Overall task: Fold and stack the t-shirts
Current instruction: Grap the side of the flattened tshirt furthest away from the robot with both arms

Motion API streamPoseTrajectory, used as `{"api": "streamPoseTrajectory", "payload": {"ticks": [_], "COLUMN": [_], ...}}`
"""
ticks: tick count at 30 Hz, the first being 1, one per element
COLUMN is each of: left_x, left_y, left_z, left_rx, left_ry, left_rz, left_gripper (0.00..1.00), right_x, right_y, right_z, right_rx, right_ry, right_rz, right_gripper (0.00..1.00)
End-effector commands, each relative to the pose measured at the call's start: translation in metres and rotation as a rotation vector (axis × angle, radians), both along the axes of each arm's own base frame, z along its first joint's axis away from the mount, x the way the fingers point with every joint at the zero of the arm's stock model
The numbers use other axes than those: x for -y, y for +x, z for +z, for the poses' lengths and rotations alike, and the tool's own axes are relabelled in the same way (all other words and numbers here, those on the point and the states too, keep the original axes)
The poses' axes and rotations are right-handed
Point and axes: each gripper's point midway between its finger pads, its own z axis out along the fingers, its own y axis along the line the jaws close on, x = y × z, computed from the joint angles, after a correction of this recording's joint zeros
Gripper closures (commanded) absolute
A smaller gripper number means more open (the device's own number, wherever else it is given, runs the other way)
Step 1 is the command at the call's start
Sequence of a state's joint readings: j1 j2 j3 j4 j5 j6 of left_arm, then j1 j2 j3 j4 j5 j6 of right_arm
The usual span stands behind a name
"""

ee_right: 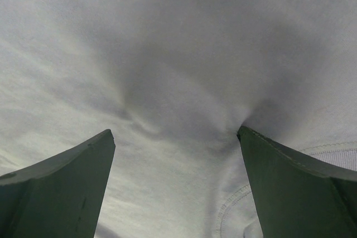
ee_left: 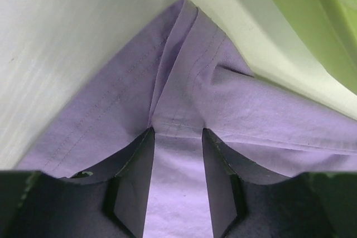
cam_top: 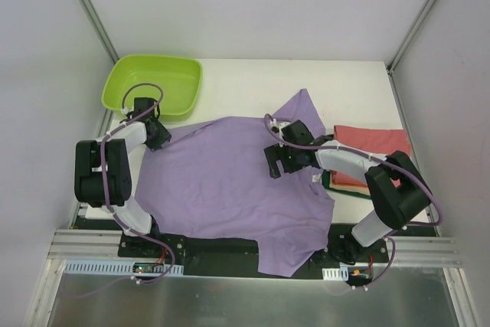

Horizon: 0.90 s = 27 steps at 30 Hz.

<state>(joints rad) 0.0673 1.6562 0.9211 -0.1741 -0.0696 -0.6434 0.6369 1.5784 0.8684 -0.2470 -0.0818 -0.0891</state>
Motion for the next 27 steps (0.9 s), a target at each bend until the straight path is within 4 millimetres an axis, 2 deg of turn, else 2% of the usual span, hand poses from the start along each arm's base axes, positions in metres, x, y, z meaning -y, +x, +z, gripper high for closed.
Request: {"api": "streamPoseTrajectory", "payload": {"ticks": [1,9,14,17,23,27], "left_x": [-0.012,-0.007,-0.008,-0.016,-0.019,-0.016], "left_y": [-0.011,-0.009,-0.002,0.008,0.028,0.034], "left_z": [0.011,0.005,0.0,0.006,0.022,0.024], "left_rx": [-0.019,-0.044,-0.055,-0.035,0.014,0.021], "left_ry": [0.042,0.015,0.02,0.052,0.066,0.056], "left_rz": [0.045,0.032,0.034,0.052,0.043,0.028], "left_gripper": [0.59,0.61,0.71,0.71,0.72,0.79], "right_x": [0.005,0.007,0.009,0.008,0.011,0.012], "right_y": [0.0,0.0,0.0,0.0,-0.001,-0.001], "right_z": [-0.007,-0.014,-0.016,-0.017,-0.019,-0.02], "right_rx": [-0.033,-0.065,-0.072,-0.08,-0.088,-0.09], "right_ry": [-0.012,-0.011,-0.007,-0.005,-0.013,-0.015], "right_rz": [-0.033,-0.049,-0.06,-0.062,-0.066,-0.071], "right_gripper": [0.04,0.04,0.04,0.04,0.04,0.04]}}
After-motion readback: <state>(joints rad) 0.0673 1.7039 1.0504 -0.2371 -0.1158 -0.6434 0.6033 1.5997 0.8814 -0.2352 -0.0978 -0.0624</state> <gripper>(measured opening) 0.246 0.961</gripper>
